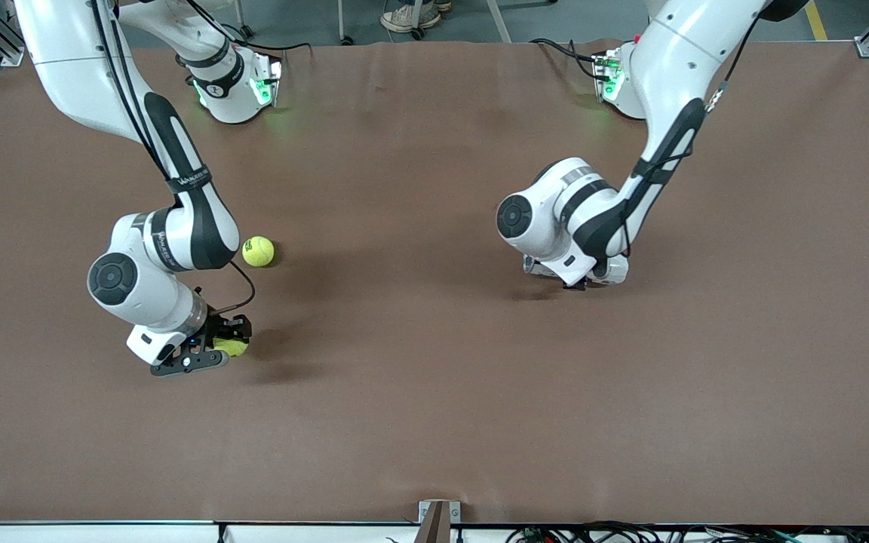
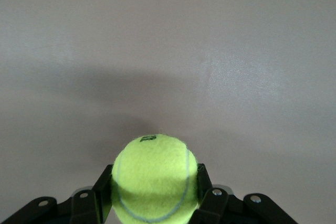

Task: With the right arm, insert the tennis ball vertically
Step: 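Lift the can with the left gripper, opening toward the right gripper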

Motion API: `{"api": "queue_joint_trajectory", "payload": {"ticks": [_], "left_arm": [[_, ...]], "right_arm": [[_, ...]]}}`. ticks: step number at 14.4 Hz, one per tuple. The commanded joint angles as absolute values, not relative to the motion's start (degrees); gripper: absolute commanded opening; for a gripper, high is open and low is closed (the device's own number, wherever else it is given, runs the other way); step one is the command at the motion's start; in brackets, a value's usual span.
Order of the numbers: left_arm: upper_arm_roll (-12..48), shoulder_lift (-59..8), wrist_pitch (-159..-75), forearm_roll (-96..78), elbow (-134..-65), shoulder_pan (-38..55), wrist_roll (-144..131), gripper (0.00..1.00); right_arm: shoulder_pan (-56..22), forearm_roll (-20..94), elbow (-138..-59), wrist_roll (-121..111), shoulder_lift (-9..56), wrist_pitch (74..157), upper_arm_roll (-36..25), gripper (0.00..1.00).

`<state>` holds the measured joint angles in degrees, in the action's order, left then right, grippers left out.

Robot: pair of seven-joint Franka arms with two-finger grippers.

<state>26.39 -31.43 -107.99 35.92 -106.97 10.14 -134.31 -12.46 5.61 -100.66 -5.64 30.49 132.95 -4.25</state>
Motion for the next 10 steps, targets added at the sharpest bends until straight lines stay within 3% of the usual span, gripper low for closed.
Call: {"api": "queue_joint_trajectory", "payload": {"ticks": [1,4,8,10], "left_arm": [[39.50,-28.65,-108.28,32.35,-105.92,-4.16,-127.02,0.73],[52.01,-30.40,-113.18,29.80,-104.50,-17.11,-123.93,0.73],[53.35,-36.46,-115.13,22.42,-96.08,-15.57,-121.55,0.72],[53.35,-38.31,-120.03,21.72,-94.92,-13.98,-121.99,0.72]], "right_arm": [[-12.04,5.71,-98.27,-5.54,29.79,128.68,-4.04,0.28],[-11.87,5.62,-97.73,-5.54,29.79,128.06,-4.04,0.28],[-11.87,5.54,-97.30,-5.54,29.88,128.06,-4.04,0.28],[-11.87,5.54,-97.21,-5.45,29.88,128.06,-4.04,0.28]]}}
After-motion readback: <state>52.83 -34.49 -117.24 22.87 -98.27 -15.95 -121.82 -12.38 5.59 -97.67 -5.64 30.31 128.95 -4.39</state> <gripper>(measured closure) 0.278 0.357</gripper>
